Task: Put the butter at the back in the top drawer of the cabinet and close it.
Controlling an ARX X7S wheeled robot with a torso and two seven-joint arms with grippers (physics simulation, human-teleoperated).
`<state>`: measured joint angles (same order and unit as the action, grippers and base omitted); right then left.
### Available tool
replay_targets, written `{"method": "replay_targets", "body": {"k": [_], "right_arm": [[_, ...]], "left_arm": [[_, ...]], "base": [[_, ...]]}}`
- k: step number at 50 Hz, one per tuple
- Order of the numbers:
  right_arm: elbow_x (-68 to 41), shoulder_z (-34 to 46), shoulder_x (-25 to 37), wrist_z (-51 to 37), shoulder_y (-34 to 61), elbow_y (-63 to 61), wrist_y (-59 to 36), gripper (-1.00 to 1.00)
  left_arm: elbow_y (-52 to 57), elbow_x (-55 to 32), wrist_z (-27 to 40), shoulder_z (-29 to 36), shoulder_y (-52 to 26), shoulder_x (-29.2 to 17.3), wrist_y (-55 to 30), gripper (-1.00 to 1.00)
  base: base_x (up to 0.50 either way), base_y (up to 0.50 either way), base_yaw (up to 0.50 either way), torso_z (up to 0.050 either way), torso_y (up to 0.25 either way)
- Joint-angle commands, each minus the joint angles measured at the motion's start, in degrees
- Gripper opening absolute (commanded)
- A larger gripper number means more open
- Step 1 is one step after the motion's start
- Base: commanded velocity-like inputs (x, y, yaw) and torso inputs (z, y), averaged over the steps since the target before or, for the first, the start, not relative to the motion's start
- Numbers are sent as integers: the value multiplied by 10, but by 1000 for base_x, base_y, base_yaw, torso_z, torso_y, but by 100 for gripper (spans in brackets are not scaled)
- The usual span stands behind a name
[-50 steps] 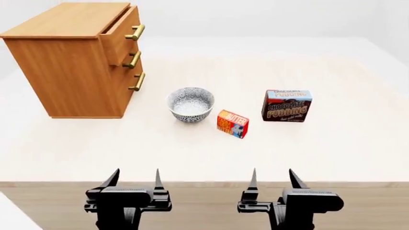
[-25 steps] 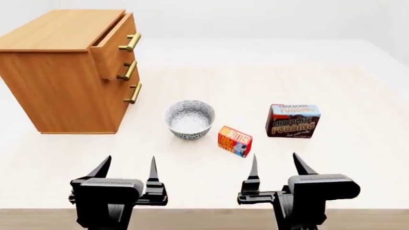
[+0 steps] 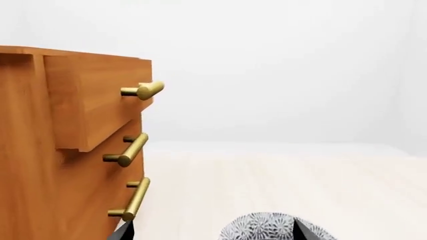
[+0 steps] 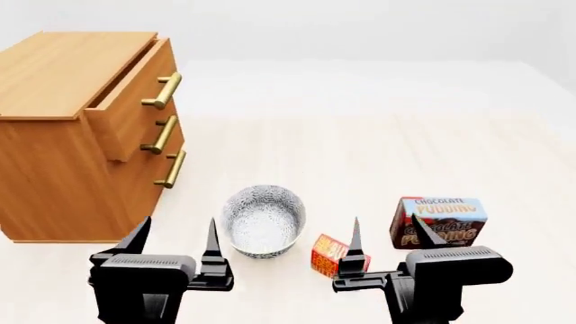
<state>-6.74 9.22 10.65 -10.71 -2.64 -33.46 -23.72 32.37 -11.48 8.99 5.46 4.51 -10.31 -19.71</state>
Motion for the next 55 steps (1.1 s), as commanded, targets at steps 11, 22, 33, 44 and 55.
{"method": "replay_targets", "body": {"k": [11,22,33,44,55], "right_arm": [[-5,7,8,-9,-3,-10,-2,100],[-7,6,9,-17,-6,-13,7,100],[-15,2,13,-21,-5,-19,1,100],[-28,-6,19,-24,-6,-32,-11,100],[-36,-10,25,-27,-9,-44,-14,100]], "left_arm": [[6,-9,9,4,2,-8,1,100],[9,-13,12,7,3,-13,-1,100],[130,-64,31,-13,-18,-44,-138,100],[222,-160,88,-73,-159,-62,-382,100],[260,-313,129,-188,-379,-35,-673,100]], "base": [[500,0,0,0,0],[234,0,0,0,1],[0,0,0,0,0],[0,0,0,0,0],[0,0,0,0,0]]}}
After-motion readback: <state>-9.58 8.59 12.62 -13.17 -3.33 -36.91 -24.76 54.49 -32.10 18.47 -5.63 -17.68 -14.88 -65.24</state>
